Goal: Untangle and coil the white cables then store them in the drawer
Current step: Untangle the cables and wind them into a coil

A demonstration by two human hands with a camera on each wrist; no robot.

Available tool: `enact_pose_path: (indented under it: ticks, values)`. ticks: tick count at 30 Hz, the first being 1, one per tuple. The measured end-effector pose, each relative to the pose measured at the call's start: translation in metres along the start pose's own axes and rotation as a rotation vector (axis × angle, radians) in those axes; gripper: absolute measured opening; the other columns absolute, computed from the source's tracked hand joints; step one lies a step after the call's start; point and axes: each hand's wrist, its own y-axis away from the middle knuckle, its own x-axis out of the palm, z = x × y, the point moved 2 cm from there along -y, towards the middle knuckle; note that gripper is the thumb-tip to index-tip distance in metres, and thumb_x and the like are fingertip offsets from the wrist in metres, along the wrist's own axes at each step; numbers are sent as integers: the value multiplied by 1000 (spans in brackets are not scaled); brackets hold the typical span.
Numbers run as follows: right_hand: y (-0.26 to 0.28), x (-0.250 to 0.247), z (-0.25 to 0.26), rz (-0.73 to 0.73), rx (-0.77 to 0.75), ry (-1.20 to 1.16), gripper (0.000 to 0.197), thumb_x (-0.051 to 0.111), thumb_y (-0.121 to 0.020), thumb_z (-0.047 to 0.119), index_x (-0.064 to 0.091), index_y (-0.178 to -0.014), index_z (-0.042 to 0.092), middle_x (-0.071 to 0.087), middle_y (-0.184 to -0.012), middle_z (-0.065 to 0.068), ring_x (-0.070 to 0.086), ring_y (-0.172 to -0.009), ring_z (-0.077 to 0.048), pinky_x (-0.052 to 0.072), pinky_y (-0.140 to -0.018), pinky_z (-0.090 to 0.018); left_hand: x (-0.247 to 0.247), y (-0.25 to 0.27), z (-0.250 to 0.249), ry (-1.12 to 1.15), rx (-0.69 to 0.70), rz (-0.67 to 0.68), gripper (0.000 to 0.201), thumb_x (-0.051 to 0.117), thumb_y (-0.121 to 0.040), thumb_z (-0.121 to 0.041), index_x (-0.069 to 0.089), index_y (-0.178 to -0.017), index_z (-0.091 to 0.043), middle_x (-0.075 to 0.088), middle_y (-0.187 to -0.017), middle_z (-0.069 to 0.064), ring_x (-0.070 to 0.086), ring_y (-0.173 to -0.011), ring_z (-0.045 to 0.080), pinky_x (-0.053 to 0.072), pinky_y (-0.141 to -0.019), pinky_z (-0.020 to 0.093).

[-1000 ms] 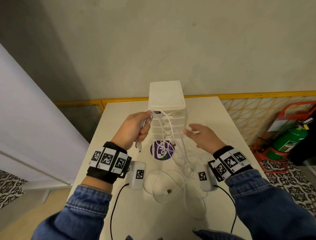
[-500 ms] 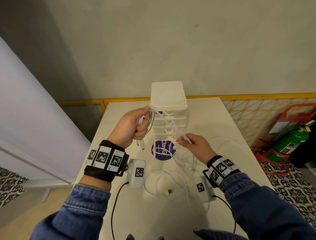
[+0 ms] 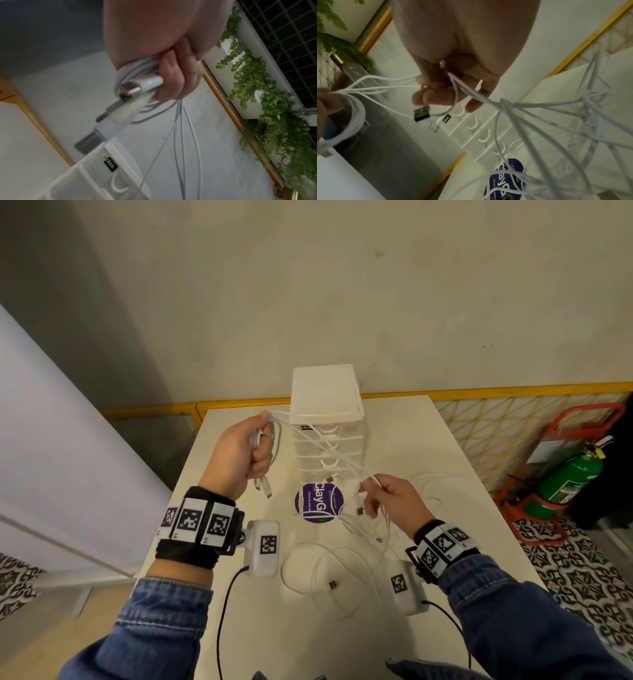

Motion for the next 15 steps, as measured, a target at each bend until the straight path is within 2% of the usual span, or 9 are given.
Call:
enact_pose_path:
  ticks: [3,6,7,9,12,13,15]
  values:
    - [0,4,12,4,0,-142,24,44,-95,11,60,-79,5,65,-53,-4,57,-45,-18,47,-52,-22,4,-2,15,-142,-34,-75,32,39,-98,-29,46,-68,-18,29,-43,-6,21,-34,10,16,-36,16]
    - [-1,14,28,75,36,-312,24,44,-95,14,59,-81,1,69,-67,-12,61,-52,-26,52,-56,-28,23,-1,40,-361,-87,-17,30,47,-95,-36,53,-75,-15,34,-44,-6,25,-35,11,23,-35,18]
    - [-2,17,33,101,47,-338,24,44,-95,15,60,-82,1,69,-72,-14,61,-54,-28,53,-59,-30,31,0,48,-399,-106,13,32,52,-92,-38,54,-73,-14,34,-43,-4,26,-34,11,23,-35,18]
    - [-3,23,36,143,54,-366,25,44,-94,16,61,-81,3,69,-77,-15,61,-55,-29,52,-65,-35,41,1,62,-441,-136,65,40,58,-88,-42,51,-59,-15,33,-41,0,26,-33,13,22,-35,18]
    - [-4,26,36,155,45,-352,23,47,-93,21,61,-80,7,66,-73,-8,61,-55,-27,40,-69,-42,45,2,66,-403,-195,153,52,54,-93,-36,48,-43,-22,26,-45,2,21,-36,12,16,-39,19]
    - [-4,26,35,145,45,-359,24,47,-94,21,60,-80,8,64,-70,-6,61,-55,-26,40,-69,-42,44,2,65,-378,-210,174,55,51,-95,-32,46,-41,-21,25,-44,1,19,-36,11,14,-40,20]
    - [-6,26,33,105,62,-385,25,45,-95,18,60,-79,7,60,-66,-7,60,-56,-23,49,-69,-42,42,3,62,-351,-216,208,54,49,-96,-28,37,-44,-20,26,-42,-3,19,-35,10,13,-39,19]
